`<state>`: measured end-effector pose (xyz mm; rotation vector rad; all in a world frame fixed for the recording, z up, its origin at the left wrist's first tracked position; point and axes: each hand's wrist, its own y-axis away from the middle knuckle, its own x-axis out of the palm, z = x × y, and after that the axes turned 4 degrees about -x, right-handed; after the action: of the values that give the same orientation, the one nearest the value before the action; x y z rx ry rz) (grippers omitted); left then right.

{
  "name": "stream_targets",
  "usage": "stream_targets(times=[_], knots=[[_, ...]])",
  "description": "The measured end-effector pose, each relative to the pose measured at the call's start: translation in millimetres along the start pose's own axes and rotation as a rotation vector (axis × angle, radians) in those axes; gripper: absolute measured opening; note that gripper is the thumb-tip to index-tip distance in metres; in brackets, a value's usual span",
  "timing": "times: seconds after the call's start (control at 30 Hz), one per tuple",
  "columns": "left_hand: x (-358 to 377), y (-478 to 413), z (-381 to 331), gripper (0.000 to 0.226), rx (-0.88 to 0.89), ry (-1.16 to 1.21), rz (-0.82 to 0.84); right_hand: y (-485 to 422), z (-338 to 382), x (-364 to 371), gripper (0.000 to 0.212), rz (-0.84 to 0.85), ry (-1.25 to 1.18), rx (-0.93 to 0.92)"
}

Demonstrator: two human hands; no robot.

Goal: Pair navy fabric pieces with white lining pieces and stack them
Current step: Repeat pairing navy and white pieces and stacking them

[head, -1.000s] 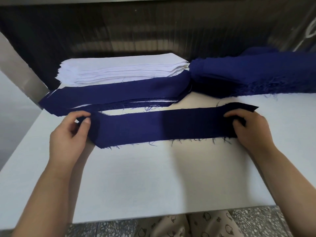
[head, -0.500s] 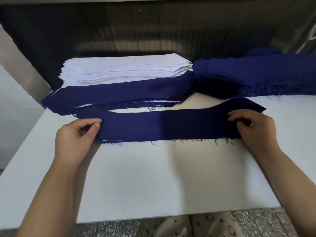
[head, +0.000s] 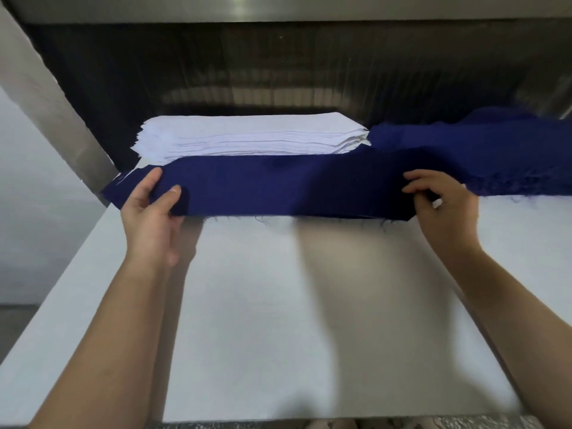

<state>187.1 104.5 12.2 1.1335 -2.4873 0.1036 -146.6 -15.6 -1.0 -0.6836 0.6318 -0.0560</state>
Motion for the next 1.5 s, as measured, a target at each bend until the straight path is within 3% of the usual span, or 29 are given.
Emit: stream_targets(times=[0.33,0.5,0.67,0.77,0.93,1.13,1.33,1.5], knots=[[2.4,-55.0,0.7,0.050,-0.039,0.193,-0.151,-42.3,11.3,65.8,0.027,0.214,0.061,-0.023],[2.7,-64.5,7.2,0.045,-0.048,0.136,-0.201,-49.1,3.9,79.7,0.026,0.385,0.103,0.077],[10.2,-59.8,18.0,0.052,0.035,-0.104,-0.302,-43.8,3.1,82.1,0.028,0.390,0.134,0.081],[16.4,-50.5,23.9,0.057,0.112,-0.292,-0.364,-40.9,6.4,79.3,0.026,0.338,0.126,0.064],[26.5,-35.7,29.6,0.059,0.154,-0.440,-0.365,-35.4,15.6,58.0,0.016,0.005,0.081,-0.042],[65.7,-13.5,44.9,0.060,0.199,-0.488,-0.271,-53.9,9.2,26.8,0.021,-0.097,0.203,-0.084],[121.5,15.5,65.2,0.059,0.232,-0.571,-0.015,-70.6,-2.6,13.0,0.038,0.109,0.359,0.133],[153.4,23.7,74.9,0.052,0.252,-0.683,0.216,-85.2,2.1,7.4,0.032,0.162,0.373,0.172]])
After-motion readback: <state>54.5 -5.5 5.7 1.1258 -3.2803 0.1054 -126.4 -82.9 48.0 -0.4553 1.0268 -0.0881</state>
